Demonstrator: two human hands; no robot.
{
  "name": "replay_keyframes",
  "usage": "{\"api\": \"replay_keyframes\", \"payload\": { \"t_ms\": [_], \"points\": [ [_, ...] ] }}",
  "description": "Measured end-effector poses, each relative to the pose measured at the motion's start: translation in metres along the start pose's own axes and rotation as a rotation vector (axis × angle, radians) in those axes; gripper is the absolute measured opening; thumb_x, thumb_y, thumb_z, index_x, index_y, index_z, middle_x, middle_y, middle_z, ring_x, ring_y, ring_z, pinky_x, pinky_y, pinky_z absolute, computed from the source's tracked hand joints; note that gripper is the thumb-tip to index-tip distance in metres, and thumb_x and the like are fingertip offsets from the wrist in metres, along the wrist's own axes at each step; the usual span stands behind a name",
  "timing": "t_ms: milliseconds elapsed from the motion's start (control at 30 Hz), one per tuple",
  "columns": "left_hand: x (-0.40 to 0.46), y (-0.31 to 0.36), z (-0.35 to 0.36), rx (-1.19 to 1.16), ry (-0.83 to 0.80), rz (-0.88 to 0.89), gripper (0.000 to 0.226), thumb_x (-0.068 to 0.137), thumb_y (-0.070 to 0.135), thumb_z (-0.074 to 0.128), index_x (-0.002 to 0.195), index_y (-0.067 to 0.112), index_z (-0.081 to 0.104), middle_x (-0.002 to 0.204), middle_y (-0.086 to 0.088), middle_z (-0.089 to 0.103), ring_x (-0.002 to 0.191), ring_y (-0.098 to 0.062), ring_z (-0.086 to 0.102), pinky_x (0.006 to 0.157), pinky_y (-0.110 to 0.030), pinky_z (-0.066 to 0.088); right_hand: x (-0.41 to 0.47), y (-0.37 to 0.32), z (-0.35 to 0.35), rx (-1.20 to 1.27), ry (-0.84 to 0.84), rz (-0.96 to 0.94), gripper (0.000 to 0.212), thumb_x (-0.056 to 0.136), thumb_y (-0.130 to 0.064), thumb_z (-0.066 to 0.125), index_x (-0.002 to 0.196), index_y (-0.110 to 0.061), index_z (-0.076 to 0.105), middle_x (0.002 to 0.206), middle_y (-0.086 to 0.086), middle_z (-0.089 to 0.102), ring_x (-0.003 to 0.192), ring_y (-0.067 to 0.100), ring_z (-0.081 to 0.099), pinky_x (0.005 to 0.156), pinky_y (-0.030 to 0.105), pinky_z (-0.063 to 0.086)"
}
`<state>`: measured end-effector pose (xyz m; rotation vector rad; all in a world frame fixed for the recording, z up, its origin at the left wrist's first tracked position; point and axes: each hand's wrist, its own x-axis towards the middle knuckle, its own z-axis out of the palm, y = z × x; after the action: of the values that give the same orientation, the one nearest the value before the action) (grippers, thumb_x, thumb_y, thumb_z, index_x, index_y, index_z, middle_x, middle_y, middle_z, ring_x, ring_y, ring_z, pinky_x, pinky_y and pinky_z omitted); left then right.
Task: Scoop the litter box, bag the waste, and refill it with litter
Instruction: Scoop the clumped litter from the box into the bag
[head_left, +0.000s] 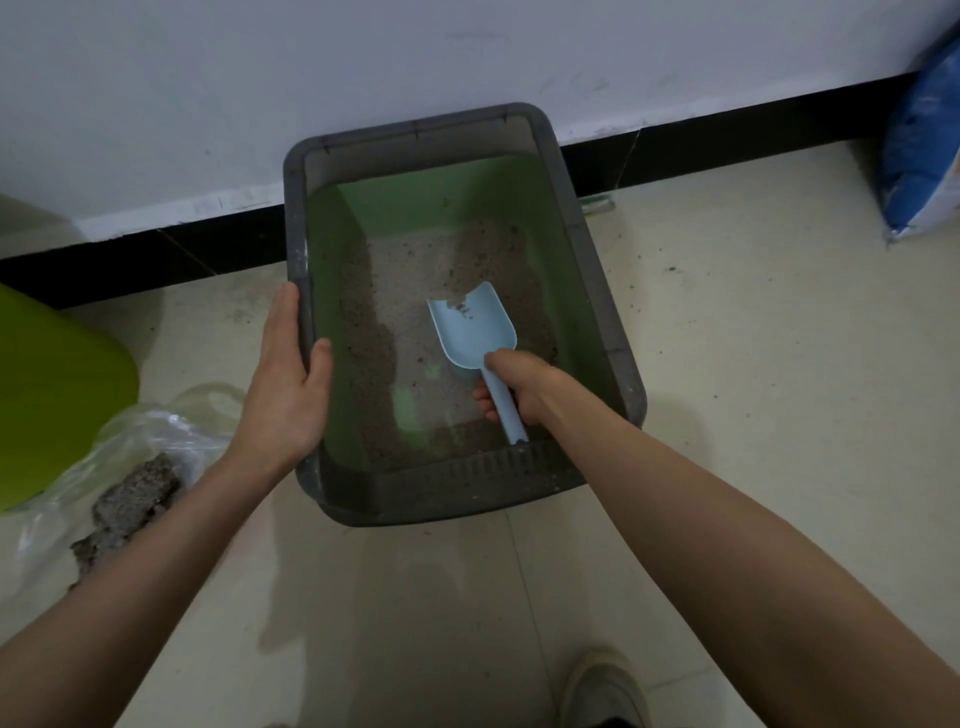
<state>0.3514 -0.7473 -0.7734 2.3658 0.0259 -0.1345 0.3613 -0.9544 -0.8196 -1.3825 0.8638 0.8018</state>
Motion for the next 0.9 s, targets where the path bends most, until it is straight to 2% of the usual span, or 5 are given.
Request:
{"api": "replay_keyframes", "payload": {
  "t_ms": [167,367,567,733,900],
  "points": [
    [-0.001,0.003,0.001,0.006,0.017,0.001,0.057,0.099,0.024,0.035,0.149,0.024,0.008,0.156,0.004,0.014,0.142,-0.018,0.02,0.116,-0.041,0.02,0.006,-0.011,0.005,-0.012,0.006,-0.029,0.018,0.101,-0.018,0.033,0.106,-0.003,0.043,0.072,0.009,0.047,0.06,0.017,0.045,0.054,0.027,0.04],
    [-0.003,0.005,0.002,0.014,0.034,-0.012,0.057,0.099,0.022,0.035,0.149,0.022,0.008,0.157,0.004,0.012,0.142,-0.014,0.017,0.112,-0.024,0.015,0.02,-0.018,0.008,-0.008,0.014,-0.064,0.019,0.1,-0.018,0.033,0.102,-0.002,0.044,0.071,0.009,0.048,0.06,0.017,0.045,0.055,0.027,0.039],
    [-0.001,0.002,0.002,-0.006,0.031,-0.001,0.057,0.099,0.023,0.036,0.149,0.023,0.009,0.156,0.004,0.015,0.142,-0.015,0.02,0.117,-0.04,0.02,0.024,-0.006,0.003,0.112,-0.013,-0.036,0.019,0.098,-0.015,0.033,0.098,-0.003,0.048,0.075,0.009,0.05,0.063,0.017,0.046,0.06,0.029,0.04],
    [-0.001,0.001,0.003,-0.015,0.027,0.004,0.056,0.099,0.025,0.035,0.149,0.026,0.009,0.156,0.005,0.016,0.141,-0.016,0.021,0.116,-0.044,0.023,0.02,0.0,0.0,0.239,-0.038,0.068,0.037,0.099,-0.018,0.033,0.13,-0.002,0.044,0.081,0.011,0.053,0.068,0.019,0.049,0.075,0.037,0.044],
    [-0.002,0.002,0.003,-0.029,0.025,-0.005,0.057,0.099,0.024,0.035,0.149,0.026,0.008,0.155,0.006,0.016,0.141,-0.015,0.021,0.116,-0.043,0.023,0.024,-0.004,0.004,0.278,0.066,0.029,0.039,0.097,-0.016,0.033,0.132,-0.003,0.045,0.076,0.01,0.052,0.066,0.018,0.049,0.062,0.031,0.045]
  ]
}}
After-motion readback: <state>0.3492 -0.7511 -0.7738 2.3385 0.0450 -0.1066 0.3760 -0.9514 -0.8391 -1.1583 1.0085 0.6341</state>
